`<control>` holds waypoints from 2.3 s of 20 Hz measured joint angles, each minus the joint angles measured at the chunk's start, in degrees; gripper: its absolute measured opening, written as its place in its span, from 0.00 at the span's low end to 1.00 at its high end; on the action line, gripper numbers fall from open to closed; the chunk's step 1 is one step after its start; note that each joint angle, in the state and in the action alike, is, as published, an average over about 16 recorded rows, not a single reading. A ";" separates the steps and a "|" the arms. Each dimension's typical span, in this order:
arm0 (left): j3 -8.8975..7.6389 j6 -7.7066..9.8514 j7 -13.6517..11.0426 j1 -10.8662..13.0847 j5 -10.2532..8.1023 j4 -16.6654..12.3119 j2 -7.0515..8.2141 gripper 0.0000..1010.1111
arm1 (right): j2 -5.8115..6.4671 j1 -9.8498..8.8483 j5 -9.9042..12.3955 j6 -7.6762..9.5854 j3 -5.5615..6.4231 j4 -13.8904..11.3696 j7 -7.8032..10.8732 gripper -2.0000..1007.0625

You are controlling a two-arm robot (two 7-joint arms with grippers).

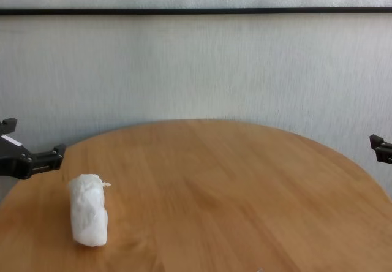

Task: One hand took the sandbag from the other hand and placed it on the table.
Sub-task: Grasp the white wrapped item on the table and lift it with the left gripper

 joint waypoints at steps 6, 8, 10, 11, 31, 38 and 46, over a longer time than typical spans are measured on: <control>0.00 0.00 0.00 0.00 0.00 0.00 0.00 0.99 | 0.00 0.00 0.00 0.00 0.00 0.00 0.00 0.99; 0.00 0.00 0.00 0.00 0.00 0.00 0.00 0.99 | 0.00 0.00 0.00 0.00 0.00 0.00 0.00 0.99; 0.00 0.00 0.00 0.00 0.00 0.00 0.00 0.99 | 0.00 0.00 0.00 0.00 0.00 0.00 0.00 0.99; 0.00 0.00 0.00 0.00 0.00 0.00 0.00 0.99 | 0.00 0.00 0.00 0.00 0.00 0.00 0.00 0.99; 0.00 0.00 0.00 0.00 0.00 0.00 0.00 0.99 | 0.00 0.00 0.00 0.00 0.00 0.00 0.00 0.99; 0.00 0.00 0.00 0.00 0.00 0.00 0.00 0.99 | 0.00 0.00 0.00 0.00 0.00 0.00 0.00 0.99; -0.05 0.10 -0.30 0.06 -0.12 -0.15 0.05 0.99 | 0.00 0.00 0.00 0.00 0.00 0.00 0.00 0.99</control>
